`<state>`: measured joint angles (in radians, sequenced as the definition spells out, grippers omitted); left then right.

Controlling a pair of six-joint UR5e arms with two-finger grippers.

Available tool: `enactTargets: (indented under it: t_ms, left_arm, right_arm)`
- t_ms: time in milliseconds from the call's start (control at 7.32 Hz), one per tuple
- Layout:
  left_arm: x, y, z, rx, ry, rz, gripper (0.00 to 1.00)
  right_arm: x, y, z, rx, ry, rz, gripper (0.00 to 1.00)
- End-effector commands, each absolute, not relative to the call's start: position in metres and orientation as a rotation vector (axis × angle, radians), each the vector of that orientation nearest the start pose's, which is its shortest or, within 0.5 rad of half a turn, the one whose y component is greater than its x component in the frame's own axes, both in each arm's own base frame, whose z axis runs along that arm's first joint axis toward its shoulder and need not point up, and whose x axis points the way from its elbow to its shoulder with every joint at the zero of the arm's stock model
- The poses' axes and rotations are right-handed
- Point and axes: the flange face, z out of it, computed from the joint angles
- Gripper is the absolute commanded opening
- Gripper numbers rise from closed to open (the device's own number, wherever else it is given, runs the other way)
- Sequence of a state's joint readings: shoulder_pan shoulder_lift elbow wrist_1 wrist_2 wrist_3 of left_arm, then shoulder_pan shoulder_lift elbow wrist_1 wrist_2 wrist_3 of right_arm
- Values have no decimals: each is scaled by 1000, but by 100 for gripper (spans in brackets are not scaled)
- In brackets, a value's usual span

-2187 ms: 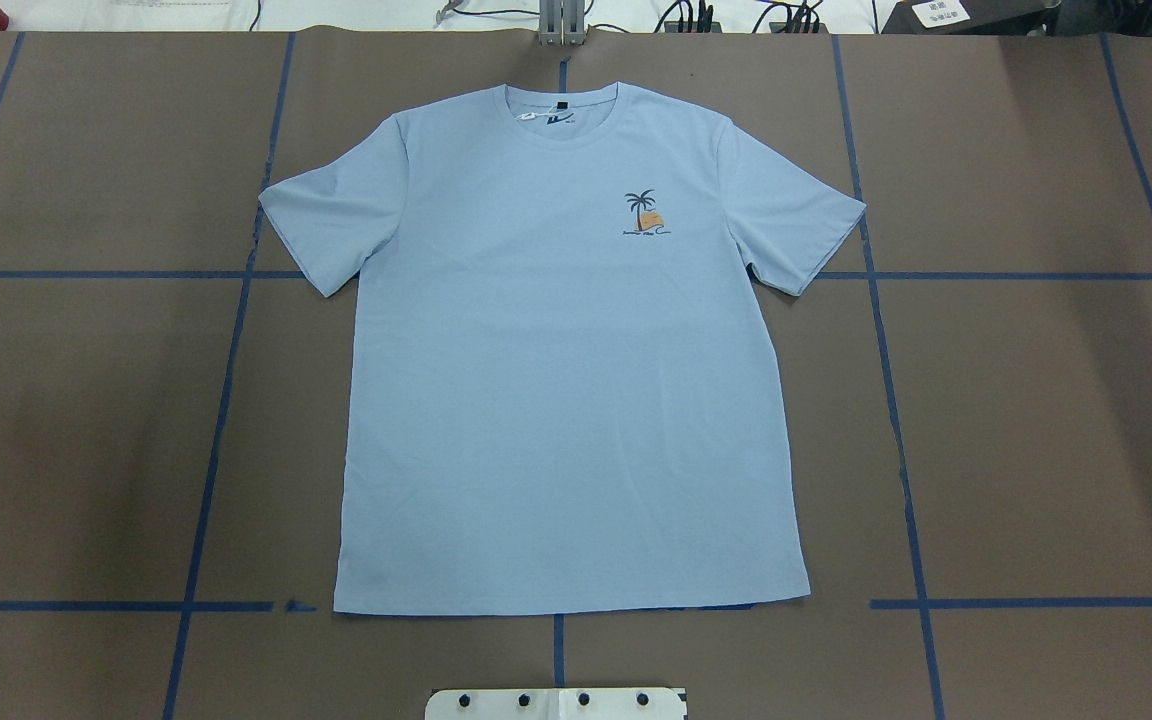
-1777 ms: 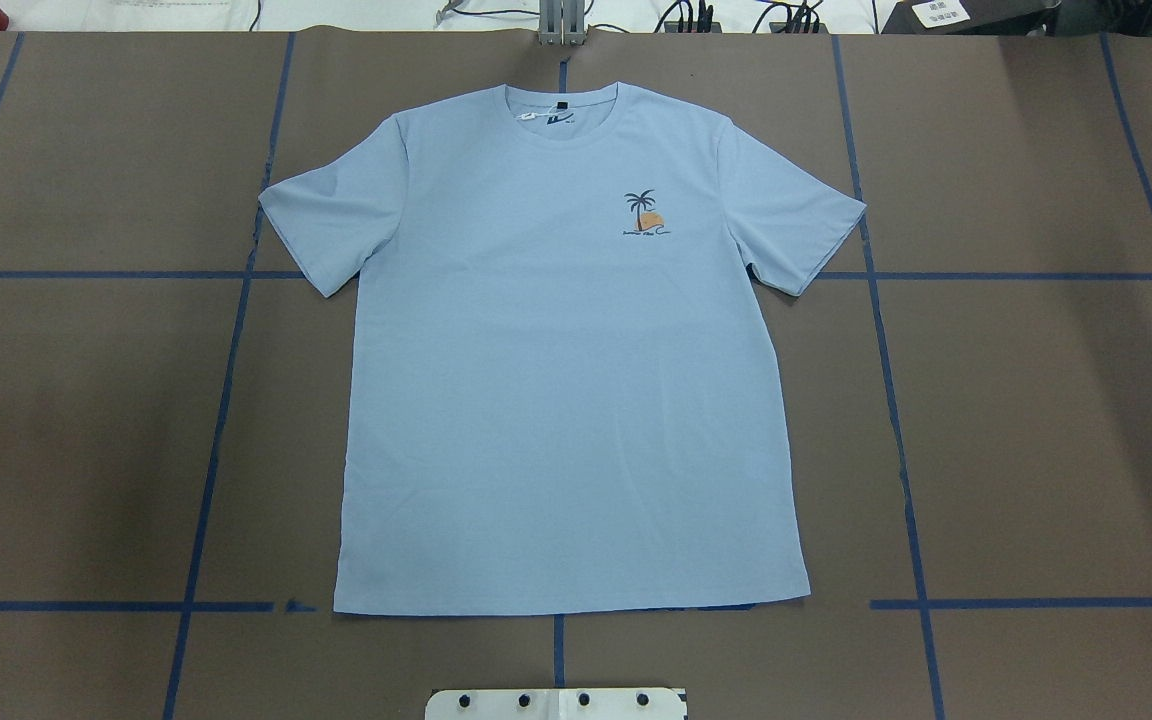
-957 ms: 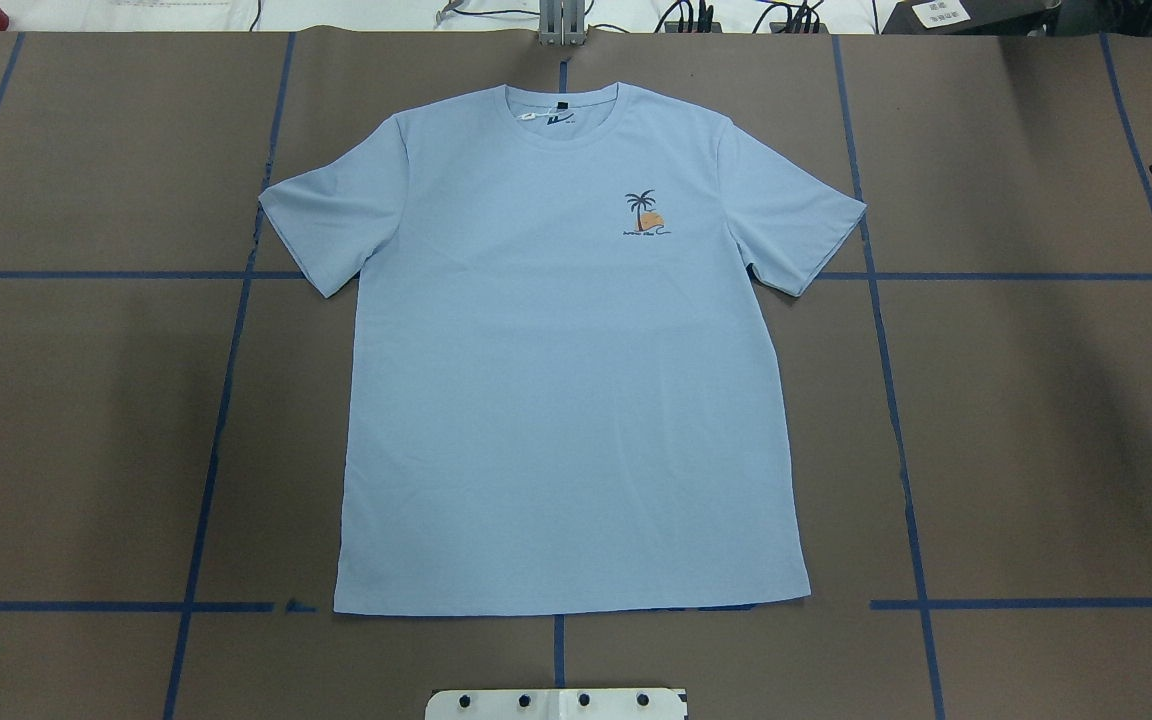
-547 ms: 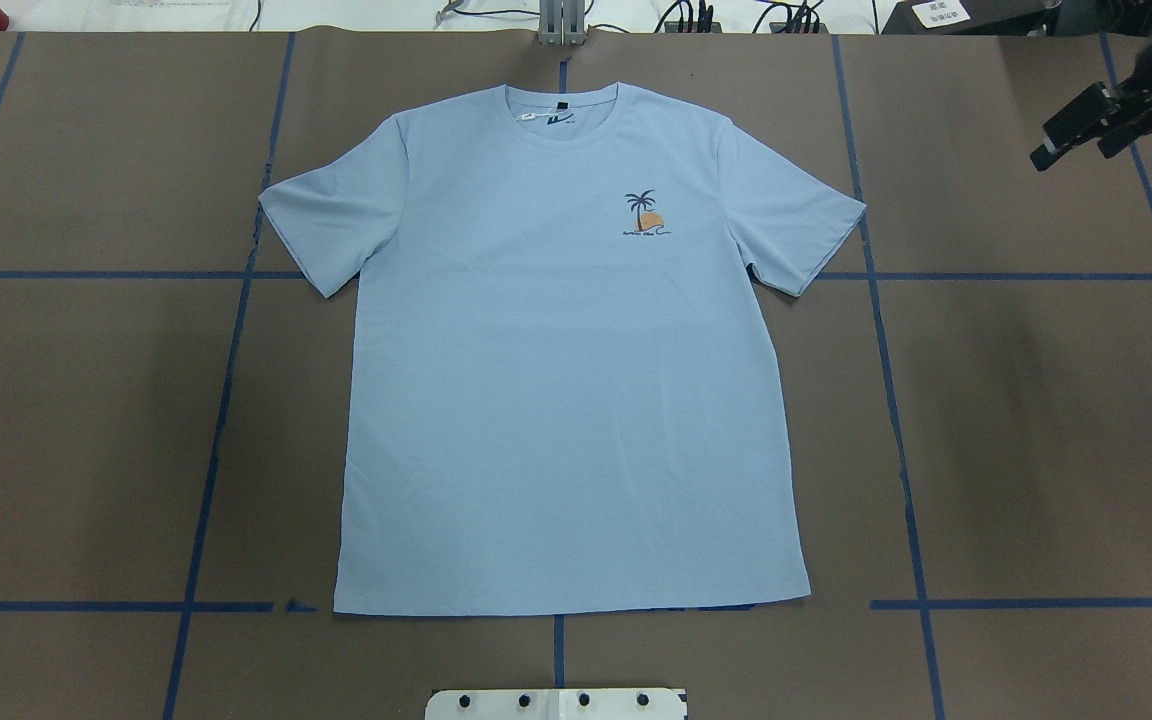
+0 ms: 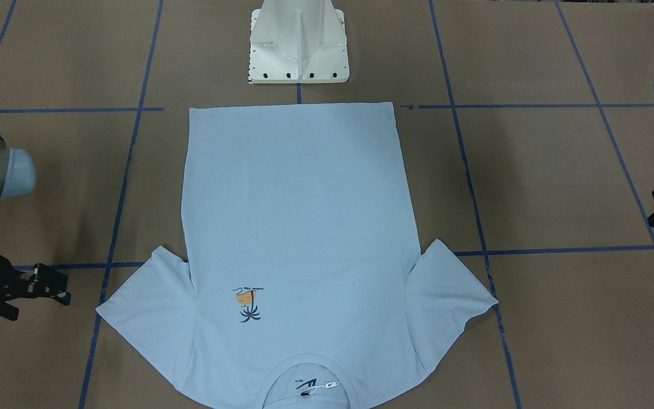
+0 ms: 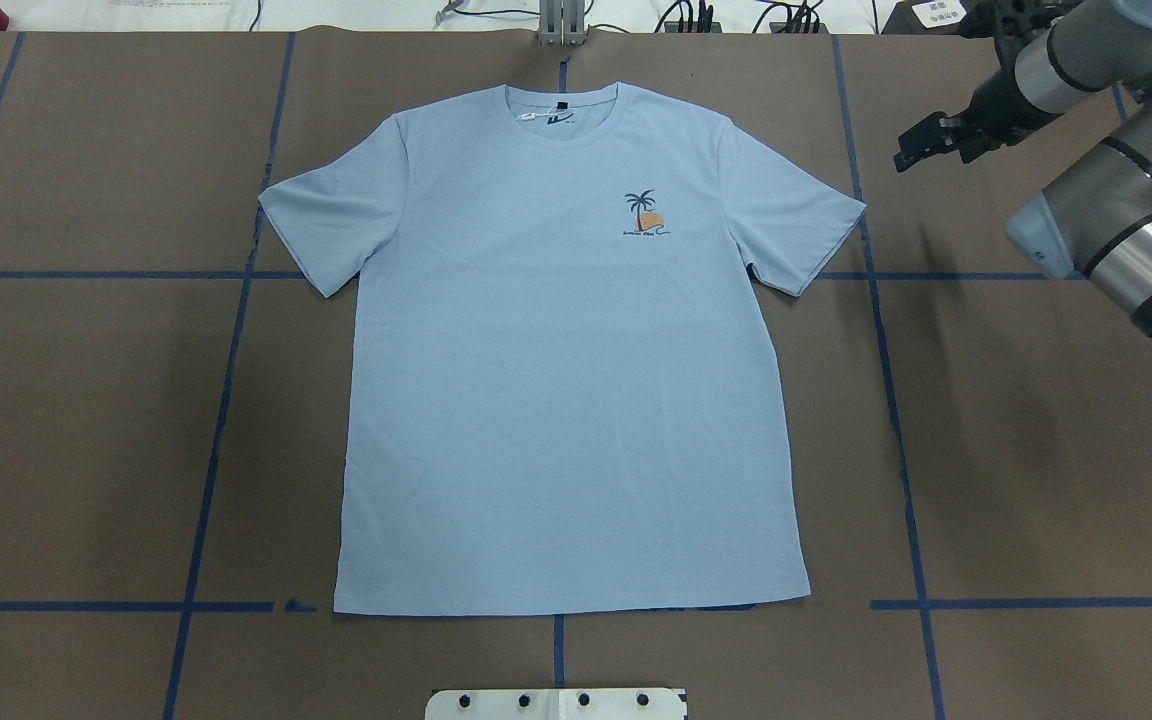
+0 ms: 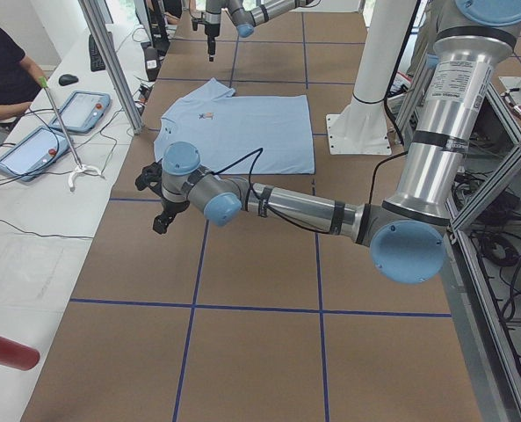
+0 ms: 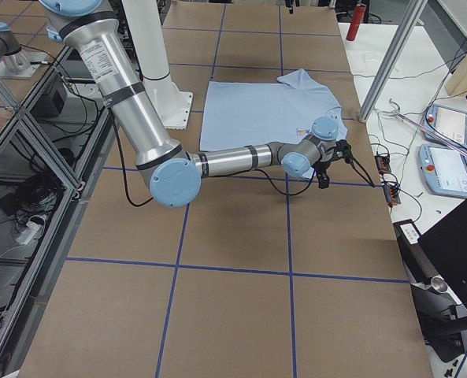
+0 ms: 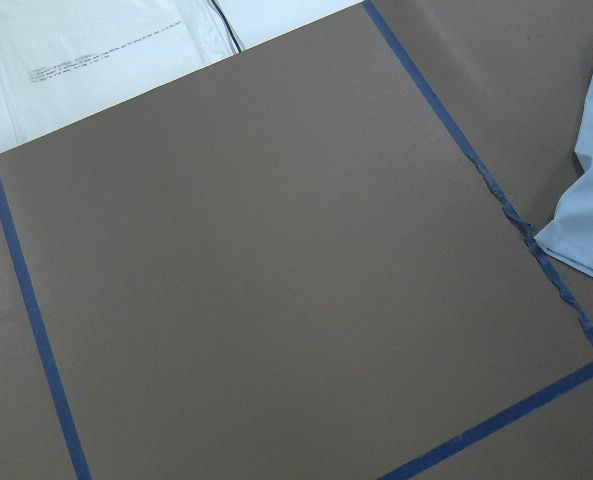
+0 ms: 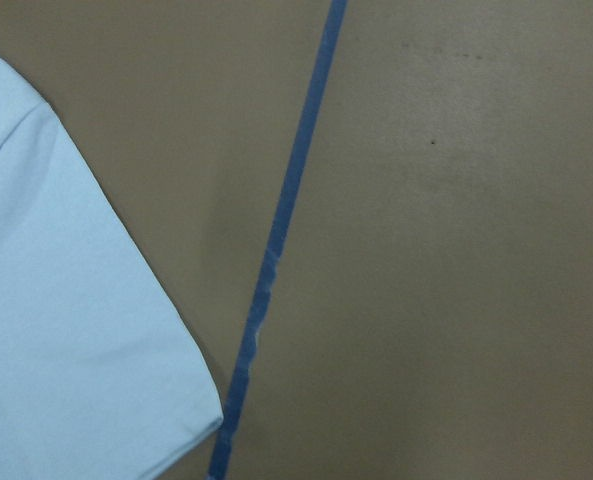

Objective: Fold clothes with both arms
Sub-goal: 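Move the right gripper to the sleeve nearest it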

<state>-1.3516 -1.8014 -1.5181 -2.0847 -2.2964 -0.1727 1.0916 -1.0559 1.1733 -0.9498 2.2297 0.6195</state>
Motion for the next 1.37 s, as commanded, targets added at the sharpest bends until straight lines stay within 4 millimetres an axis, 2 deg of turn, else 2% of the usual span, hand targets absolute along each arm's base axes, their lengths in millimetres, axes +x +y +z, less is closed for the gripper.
enactTargets:
  t_ms: [0,410,683,820,957,1093,1230]
  left_arm:
    - [68,-612,492,514,822,273,100]
    - [68,-613,492,513,822,272,100]
    - [68,-613,492,514,822,273,100]
    - [68,-613,492,514,822,273,100]
    - [68,-613,492,514,822,273,100]
    - [68,-613,492,514,822,273,100]
    - [68,-613,491,515,822,274,100]
  right_arm:
    - [-322,-668,479,291,-871,-131,100]
    - [-347,-658,480,298,-848,-153,95]
    - [-355,-663,475,297,-845,-151,75]
    - [-357,-665,473,296,-846,-151,62]
    - [-357,-665,474,293,-845,-151,42]
    - [-357,-665,475,291,-843,-150,33]
    - [-357,-665,479,284,-839,-148,30]
